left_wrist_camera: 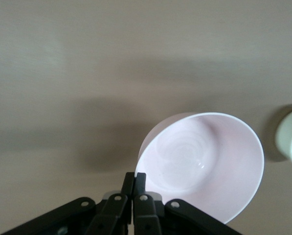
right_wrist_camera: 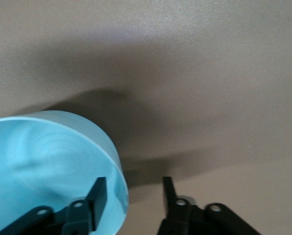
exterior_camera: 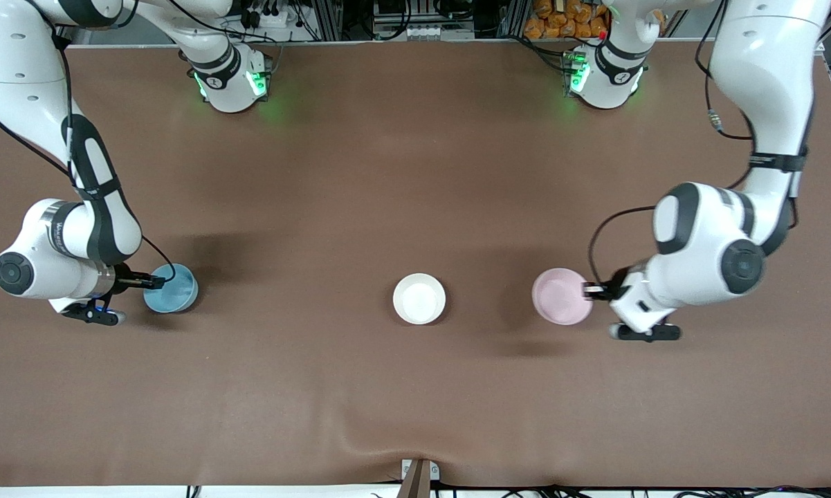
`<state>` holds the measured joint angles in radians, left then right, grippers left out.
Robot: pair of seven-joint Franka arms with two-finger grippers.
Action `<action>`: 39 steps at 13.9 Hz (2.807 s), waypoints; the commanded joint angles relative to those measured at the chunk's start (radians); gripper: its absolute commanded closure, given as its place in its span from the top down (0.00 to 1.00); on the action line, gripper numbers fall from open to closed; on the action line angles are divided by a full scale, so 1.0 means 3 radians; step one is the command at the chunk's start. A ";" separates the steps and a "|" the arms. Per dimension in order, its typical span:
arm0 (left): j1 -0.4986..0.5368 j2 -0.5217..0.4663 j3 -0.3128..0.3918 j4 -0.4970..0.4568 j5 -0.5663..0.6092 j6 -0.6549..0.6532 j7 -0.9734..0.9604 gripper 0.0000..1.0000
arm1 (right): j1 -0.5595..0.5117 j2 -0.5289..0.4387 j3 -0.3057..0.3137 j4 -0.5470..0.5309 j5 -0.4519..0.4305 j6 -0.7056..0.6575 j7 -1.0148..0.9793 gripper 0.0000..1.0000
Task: Stack pink and blue bowls on white bowl
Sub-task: 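Grasp the pink bowl with the left gripper while the right gripper grasps the blue bowl, then carry the pink bowl with the left gripper onto the white bowl, then open the left gripper to release the pink bowl into the white bowl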
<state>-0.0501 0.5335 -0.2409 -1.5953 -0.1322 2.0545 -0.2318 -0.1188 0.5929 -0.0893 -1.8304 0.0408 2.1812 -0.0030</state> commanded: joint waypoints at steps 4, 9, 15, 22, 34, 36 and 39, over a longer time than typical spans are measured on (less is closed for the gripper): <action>-0.0681 0.0215 0.0062 0.0321 -0.0014 -0.0073 -0.0989 0.00 | -0.0059 -0.0115 0.0047 -0.0060 0.0186 0.0031 0.0000 0.00; -0.1003 0.0507 0.0062 0.0705 -0.0025 -0.0058 -0.1477 0.00 | -0.0090 -0.0329 0.0047 -0.0055 0.0211 0.0016 0.0005 0.00; -0.1549 0.0763 0.0388 0.0971 -0.0025 0.0115 -0.1814 0.00 | -0.0085 -0.0560 0.0047 -0.0050 0.0217 0.0005 0.0005 0.00; -0.1679 0.0901 0.0501 0.0946 -0.0030 0.0382 -0.1871 0.00 | -0.0085 -0.0703 0.0047 -0.0050 0.0217 -0.0005 0.0000 0.00; -0.1689 0.1034 0.0491 0.0961 -0.0055 0.0724 -0.1840 0.00 | -0.0064 -0.0805 0.0052 -0.0055 0.0334 -0.0178 0.0010 0.00; -0.1684 0.1049 0.0491 0.0961 -0.0055 0.0729 -0.1850 0.53 | -0.0054 -0.0841 0.0077 -0.0050 0.0461 -0.0245 0.0010 0.00; -0.1689 0.0993 0.0496 0.0956 -0.0055 0.0709 -0.1886 1.00 | -0.0054 -0.0943 0.0129 -0.0045 0.0544 -0.0378 0.0005 0.00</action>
<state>-0.5511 0.8350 -0.0979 -1.3313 -0.1329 2.2736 -0.7915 -0.1263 0.3578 -0.0696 -1.8250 0.1794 2.0952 -0.0026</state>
